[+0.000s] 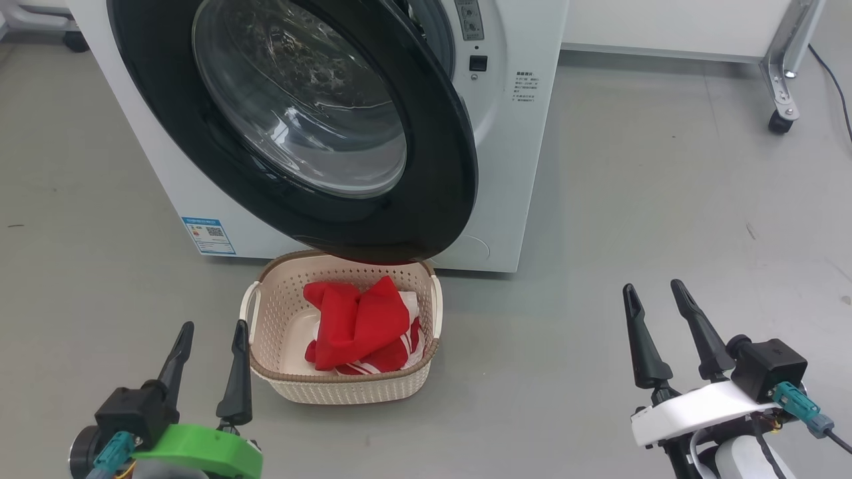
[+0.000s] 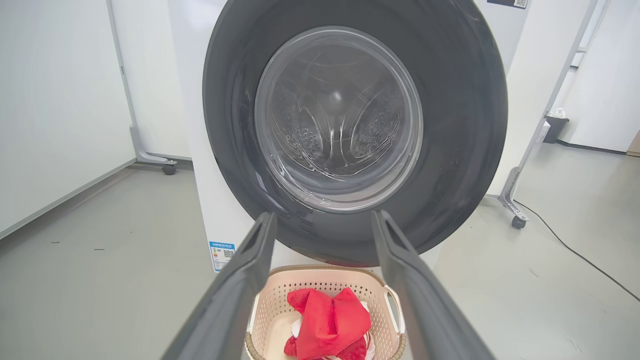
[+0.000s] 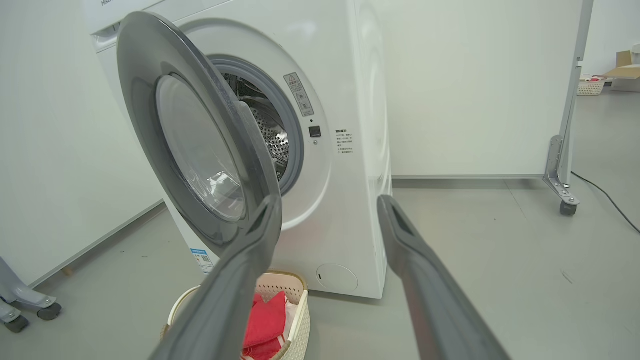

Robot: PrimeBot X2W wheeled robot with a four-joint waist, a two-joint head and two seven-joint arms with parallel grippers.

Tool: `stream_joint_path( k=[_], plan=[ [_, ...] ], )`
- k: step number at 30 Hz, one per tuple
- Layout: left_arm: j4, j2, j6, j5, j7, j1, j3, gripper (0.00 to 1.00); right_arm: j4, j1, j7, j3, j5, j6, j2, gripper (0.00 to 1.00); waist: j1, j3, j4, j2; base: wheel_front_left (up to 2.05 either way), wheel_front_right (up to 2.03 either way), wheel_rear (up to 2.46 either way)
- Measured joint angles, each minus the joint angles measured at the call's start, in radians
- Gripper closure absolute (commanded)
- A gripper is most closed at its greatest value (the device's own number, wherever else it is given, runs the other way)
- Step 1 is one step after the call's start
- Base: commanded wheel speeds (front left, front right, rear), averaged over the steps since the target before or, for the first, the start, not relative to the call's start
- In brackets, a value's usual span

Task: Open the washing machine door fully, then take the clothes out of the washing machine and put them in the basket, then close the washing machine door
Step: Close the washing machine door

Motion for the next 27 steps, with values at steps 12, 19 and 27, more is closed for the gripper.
stream_joint_path(
  k=[12, 19, 27],
  plan=[
    [-0.012, -0.014, -0.009, 0.033, 0.000, 0.016, 0.020, 0.00, 0.000, 0.000, 0.000, 0.003, -0.001, 0.000, 0.002, 0.00, 0.0000, 0.000, -0.001, 0.0000, 0.00, 0.00, 0.00],
    [-0.016, -0.020, -0.014, 0.043, 0.000, 0.017, 0.030, 0.00, 0.000, 0.000, 0.000, 0.003, -0.001, 0.000, 0.002, 0.00, 0.0000, 0.000, -0.003, 0.0000, 0.00, 0.00, 0.00],
    [-0.019, -0.029, -0.024, 0.054, 0.000, 0.022, 0.035, 0.00, 0.000, 0.000, 0.000, 0.002, -0.001, 0.000, 0.002, 0.00, 0.0000, 0.005, -0.005, 0.0000, 0.00, 0.00, 0.00]
  ],
)
